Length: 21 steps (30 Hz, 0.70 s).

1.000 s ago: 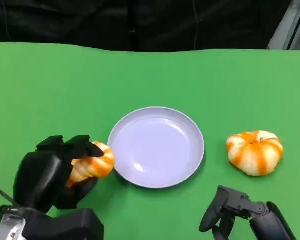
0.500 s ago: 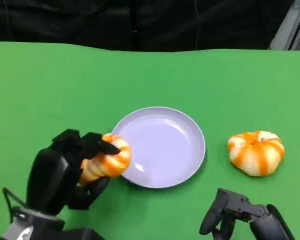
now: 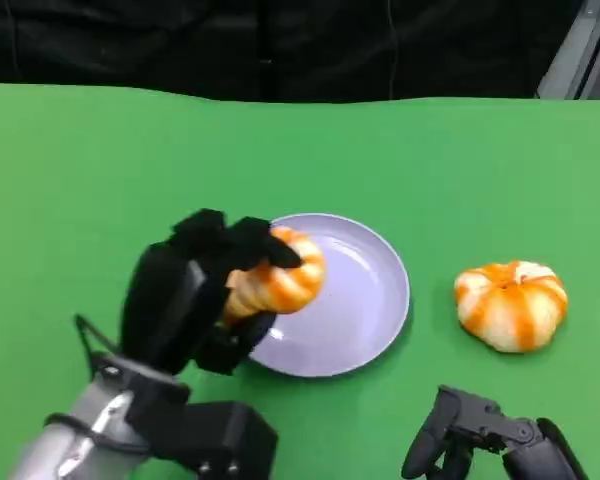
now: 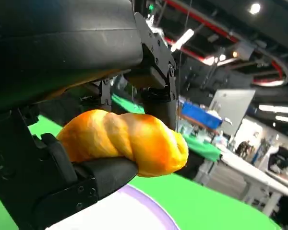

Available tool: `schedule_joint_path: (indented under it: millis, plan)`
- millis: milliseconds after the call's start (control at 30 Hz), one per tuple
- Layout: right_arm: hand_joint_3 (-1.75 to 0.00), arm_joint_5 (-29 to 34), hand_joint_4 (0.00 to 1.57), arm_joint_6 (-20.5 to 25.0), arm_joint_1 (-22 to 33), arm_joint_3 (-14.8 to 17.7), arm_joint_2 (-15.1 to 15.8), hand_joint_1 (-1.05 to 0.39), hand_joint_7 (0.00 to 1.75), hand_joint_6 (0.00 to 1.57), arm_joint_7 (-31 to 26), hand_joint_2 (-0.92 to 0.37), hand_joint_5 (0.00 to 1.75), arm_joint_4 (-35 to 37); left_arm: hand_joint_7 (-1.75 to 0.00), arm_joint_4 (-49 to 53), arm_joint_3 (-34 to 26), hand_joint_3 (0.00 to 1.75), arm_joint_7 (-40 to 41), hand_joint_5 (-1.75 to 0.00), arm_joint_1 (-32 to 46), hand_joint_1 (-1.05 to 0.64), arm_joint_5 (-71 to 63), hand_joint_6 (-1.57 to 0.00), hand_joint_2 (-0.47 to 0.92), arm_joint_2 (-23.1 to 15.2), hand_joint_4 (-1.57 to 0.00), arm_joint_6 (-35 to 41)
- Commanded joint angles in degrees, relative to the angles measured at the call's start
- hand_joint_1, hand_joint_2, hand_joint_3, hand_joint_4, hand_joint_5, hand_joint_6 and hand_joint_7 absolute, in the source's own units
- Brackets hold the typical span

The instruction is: Grasp the bread from the table and place it into the plate.

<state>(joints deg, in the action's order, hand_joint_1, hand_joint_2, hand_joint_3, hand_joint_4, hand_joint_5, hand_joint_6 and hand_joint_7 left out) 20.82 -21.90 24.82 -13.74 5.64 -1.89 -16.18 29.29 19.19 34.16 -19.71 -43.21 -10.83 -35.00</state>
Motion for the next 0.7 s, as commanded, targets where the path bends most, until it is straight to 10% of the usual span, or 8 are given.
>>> schedule_joint_path:
  millis: [33, 267, 333, 467, 600, 700]
  plan:
    - [-1.4, 0.14, 0.82, -0.55, 0.66, -0.1, 0.11, -0.05, 1.39, 0.74, -0.9, -0.34, 1.74, -0.05, -1.57, 1.68, 0.93, 1.48, -0.63, -1.75, -2.4, -0.11, 0.3, -0.81, 0.17, 1.04, -0.93, 1.51]
    - [-1.39, 0.66, 0.8, 0.18, 0.99, -0.91, -0.41, -0.03, 1.4, 0.73, -0.99, -0.35, 1.74, -1.24, -1.43, 4.84, 2.81, 1.4, -4.95, -1.75, -5.99, -0.12, 1.19, -0.78, 0.27, 4.09, -0.85, 6.35]
    - [-1.4, 1.09, 0.81, 0.68, 1.12, -0.99, -0.5, -0.02, 1.4, 0.73, -0.97, -0.34, 1.74, -1.75, -0.95, 4.45, 3.11, 1.04, -7.42, -1.54, -6.12, -0.12, 1.65, -0.88, 0.45, 4.62, -0.83, 8.64]
    - [-1.42, 1.23, 0.81, 1.0, 1.2, -0.99, -0.53, -0.02, 1.4, 0.74, -0.94, -0.32, 1.72, -2.06, -0.18, 0.54, 4.94, 0.31, -17.99, -0.78, -5.7, -0.29, 0.28, -0.57, 0.82, 4.22, -0.32, 18.11]
    - [-1.43, 1.17, 0.82, 0.99, 1.15, -1.03, -0.48, -0.02, 1.4, 0.74, -0.87, -0.32, 1.72, -2.17, -0.02, -4.39, 6.88, 0.13, -27.18, -0.11, -4.59, -0.62, -1.1, -0.14, 0.92, 3.29, -0.01, 26.45]
    - [-1.43, 1.03, 0.82, 1.32, 1.23, -1.07, -0.48, -0.02, 1.4, 0.75, -0.7, -0.32, 1.72, -2.25, -0.01, -6.81, 7.82, 0.12, -31.25, -0.01, -3.95, -0.66, -1.27, -0.09, 0.92, 2.62, 0.0, 30.06]
